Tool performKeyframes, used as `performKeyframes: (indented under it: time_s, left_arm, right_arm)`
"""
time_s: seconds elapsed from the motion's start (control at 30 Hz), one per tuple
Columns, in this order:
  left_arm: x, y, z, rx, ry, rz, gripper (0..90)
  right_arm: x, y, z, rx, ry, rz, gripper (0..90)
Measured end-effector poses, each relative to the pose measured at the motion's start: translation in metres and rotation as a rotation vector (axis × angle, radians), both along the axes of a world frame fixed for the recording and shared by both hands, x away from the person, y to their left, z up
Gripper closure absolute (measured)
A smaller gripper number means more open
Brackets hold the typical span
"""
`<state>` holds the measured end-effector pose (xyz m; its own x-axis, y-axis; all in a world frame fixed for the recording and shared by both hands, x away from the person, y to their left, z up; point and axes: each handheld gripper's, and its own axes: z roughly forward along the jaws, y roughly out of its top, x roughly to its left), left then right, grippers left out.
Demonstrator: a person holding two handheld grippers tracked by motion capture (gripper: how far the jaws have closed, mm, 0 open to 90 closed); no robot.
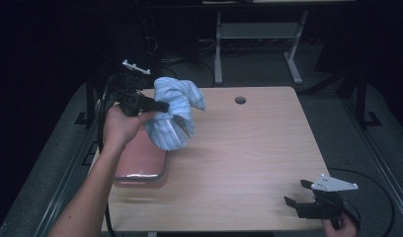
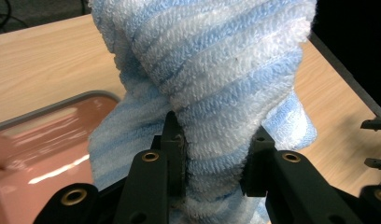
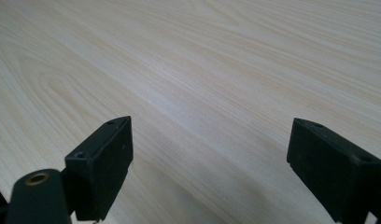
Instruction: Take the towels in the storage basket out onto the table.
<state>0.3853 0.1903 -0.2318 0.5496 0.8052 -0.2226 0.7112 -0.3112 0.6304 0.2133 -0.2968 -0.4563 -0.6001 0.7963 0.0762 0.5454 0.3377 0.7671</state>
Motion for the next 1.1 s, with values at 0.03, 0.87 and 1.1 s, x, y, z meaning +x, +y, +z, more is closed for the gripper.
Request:
performKeyframes:
  time_s: [0.03, 0.87, 1.1]
  left_arm:
    - [0.001, -0.003, -0.001, -0.002, 0.002, -0.004, 68.1]
    - [0.018, -0.059, -0.028, -0.010, 0.051, -0.109, 68.1]
    - [0.022, -0.067, -0.032, -0.024, 0.060, -0.125, 68.0]
  right_arm:
    - [0.000, 0.000, 0.000, 0.000, -0.001, 0.001, 14.0]
    - [-0.001, -0.002, 0.000, 0.010, -0.007, -0.007, 14.0]
    - [-0.001, -0.002, 0.000, 0.010, -0.003, -0.012, 14.0]
